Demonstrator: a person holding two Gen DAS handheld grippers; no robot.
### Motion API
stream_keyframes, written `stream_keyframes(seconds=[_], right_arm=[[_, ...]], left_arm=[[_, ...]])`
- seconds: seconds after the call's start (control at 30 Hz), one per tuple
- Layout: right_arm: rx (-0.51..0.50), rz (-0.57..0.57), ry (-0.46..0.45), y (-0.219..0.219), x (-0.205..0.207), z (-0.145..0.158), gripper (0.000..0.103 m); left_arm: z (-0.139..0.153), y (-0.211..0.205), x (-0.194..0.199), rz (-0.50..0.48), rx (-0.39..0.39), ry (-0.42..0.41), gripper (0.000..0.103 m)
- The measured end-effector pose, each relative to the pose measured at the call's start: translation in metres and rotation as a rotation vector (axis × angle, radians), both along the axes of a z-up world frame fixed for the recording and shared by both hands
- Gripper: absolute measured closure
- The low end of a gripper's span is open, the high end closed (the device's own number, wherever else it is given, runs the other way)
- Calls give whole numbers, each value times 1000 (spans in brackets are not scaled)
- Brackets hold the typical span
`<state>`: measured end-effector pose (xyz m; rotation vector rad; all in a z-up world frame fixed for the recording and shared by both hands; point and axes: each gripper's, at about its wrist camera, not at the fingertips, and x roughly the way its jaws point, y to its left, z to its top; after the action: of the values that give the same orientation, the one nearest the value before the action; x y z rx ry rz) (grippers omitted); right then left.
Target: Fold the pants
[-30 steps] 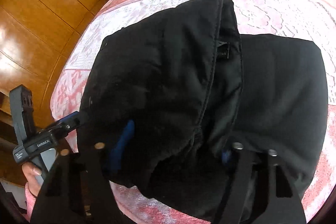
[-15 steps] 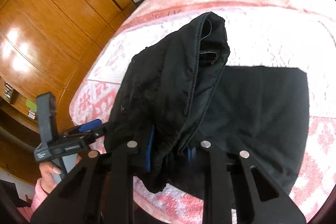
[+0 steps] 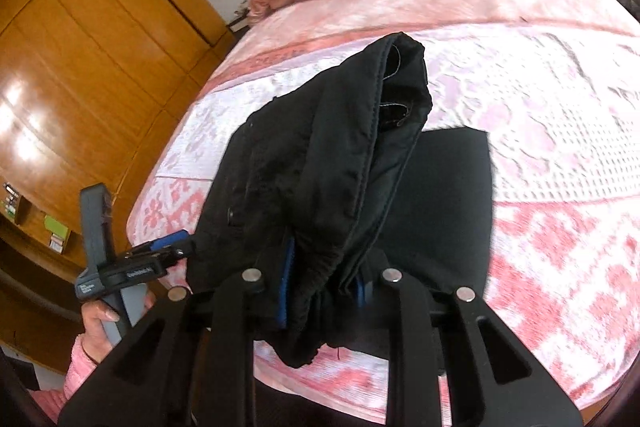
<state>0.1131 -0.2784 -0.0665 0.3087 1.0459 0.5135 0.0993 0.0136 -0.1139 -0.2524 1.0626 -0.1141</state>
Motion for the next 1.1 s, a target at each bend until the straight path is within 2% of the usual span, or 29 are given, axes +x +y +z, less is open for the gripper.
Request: stream_keyframes(seconds=[0.27, 0.33, 0.4, 0.47, 0.53, 0.73, 0.93, 0.97, 1.0, 1.03, 1.1], right_arm=[[-3, -70, 136, -24, 16, -60, 78], [-21, -72, 155, -24, 19, -72, 69], [-3, -74, 168, -27, 20, -80, 67], [10, -79, 177, -31, 21, -79, 62], [-11, -96, 150, -38, 20, -68, 52], [20, -145, 102, -61, 40, -39, 48], [49, -147, 140, -65, 78, -47, 48], [67, -144, 146, -65, 83, -49, 48], [89, -131, 148, -65, 90, -51, 58], [108, -118, 153, -62, 95, -52, 75], [129, -99, 154, -59, 97, -53, 90]], left_arm=[[-7, -23, 8, -48, 51, 13, 4], [-9, -24, 6, -59, 62, 18, 4], [-10, -27, 7, -67, 78, 17, 4], [-8, -29, 7, -74, 95, 10, 4], [-6, -29, 8, -76, 97, 2, 4], [-6, -26, 18, -57, 77, -3, 4], [-14, -20, 30, -29, 51, 12, 4], [-15, -19, 31, -27, 48, 12, 4], [-16, -19, 32, -24, 48, 11, 4], [-15, -19, 34, -24, 49, 7, 4], [-14, -20, 36, -26, 53, -2, 4]])
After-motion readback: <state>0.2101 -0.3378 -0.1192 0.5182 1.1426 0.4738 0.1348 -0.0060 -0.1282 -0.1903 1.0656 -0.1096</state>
